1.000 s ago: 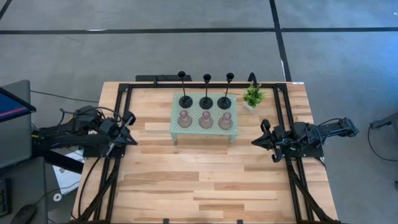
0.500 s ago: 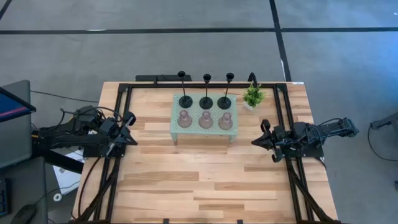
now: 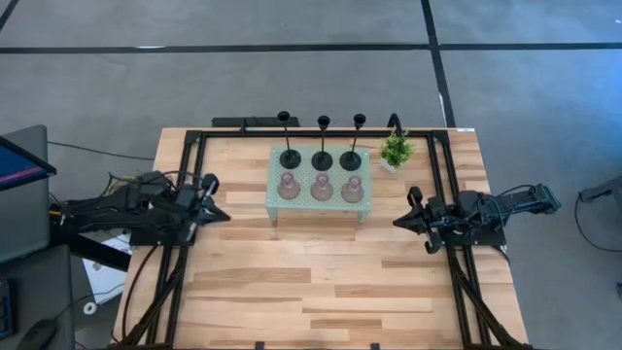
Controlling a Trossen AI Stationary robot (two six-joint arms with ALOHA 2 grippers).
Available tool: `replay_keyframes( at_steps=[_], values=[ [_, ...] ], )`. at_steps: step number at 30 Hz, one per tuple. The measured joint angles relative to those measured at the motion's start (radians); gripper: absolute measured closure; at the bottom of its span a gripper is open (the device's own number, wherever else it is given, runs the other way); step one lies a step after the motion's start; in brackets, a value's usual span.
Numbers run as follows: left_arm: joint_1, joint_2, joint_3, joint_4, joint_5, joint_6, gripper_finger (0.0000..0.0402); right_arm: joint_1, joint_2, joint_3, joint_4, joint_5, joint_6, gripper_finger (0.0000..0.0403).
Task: Pick & Place candle stick holders
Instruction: Return to Home Position
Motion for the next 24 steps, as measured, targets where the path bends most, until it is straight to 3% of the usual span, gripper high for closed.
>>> replay_keyframes(
  at_steps=[17,24],
  values=[
    [0.000,-0.002,-0.313,0.215,-0.017,-0.011,0.0390,0.000,0.000,0.000,0.000,0.000,0.000,0.0403],
    [0.000,0.007,-0.330,0.254,-0.017,-0.010,0.0390,0.000,0.000,0.000,0.000,0.000,0.000,0.0403]
  ],
)
